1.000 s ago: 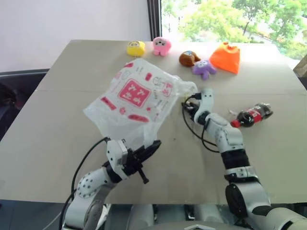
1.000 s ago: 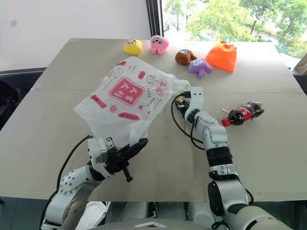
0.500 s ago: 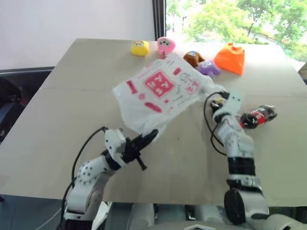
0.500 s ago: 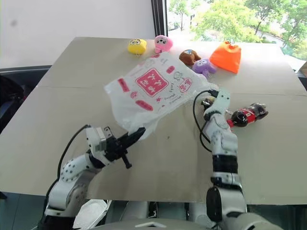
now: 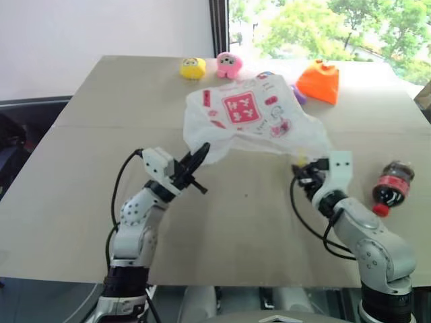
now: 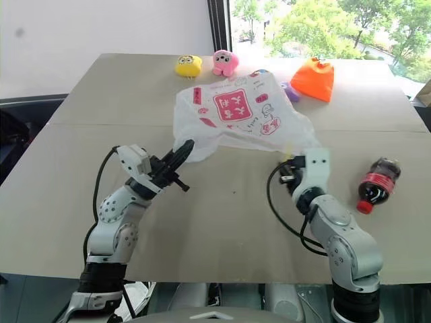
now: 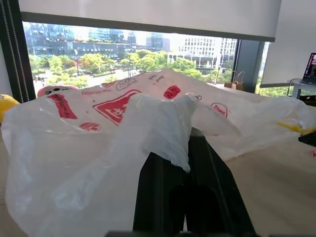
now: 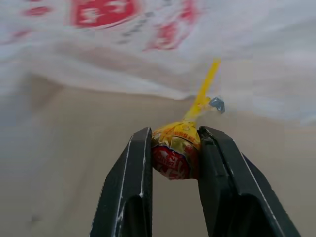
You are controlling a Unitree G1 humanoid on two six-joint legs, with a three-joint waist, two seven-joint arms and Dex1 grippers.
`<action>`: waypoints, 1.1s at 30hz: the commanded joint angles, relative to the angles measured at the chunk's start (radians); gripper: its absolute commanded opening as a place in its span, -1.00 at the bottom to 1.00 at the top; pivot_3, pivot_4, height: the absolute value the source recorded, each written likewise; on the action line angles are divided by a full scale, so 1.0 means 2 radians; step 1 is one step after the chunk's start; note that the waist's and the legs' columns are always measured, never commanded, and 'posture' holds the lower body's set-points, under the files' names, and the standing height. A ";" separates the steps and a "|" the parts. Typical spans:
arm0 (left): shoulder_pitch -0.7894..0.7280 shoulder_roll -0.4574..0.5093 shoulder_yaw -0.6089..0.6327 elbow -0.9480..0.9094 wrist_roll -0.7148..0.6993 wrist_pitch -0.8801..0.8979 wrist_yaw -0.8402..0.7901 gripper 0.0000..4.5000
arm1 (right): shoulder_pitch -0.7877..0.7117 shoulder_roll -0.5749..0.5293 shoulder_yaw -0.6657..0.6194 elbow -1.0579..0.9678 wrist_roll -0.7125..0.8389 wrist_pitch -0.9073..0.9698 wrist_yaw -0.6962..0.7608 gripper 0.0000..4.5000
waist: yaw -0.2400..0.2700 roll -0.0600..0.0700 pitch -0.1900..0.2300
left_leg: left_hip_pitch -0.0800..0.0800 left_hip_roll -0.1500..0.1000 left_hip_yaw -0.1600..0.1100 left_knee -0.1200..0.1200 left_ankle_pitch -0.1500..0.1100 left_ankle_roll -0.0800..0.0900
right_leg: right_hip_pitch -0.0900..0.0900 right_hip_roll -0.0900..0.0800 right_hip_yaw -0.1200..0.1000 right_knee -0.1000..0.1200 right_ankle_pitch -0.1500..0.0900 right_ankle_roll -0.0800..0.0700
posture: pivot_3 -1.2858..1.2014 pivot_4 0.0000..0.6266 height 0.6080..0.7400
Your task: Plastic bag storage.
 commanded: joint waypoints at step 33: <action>0.070 -0.018 -0.043 -0.081 0.000 -0.009 -0.004 -1.00 | -0.343 0.109 0.022 0.545 -0.124 -0.371 0.059 0.16 | 0.006 0.000 0.000 | -0.001 0.000 0.002 0.000 0.000 0.000 | 0.000 0.000 -0.001 -0.001 0.000 0.000 | 0.03 -0.52 1.00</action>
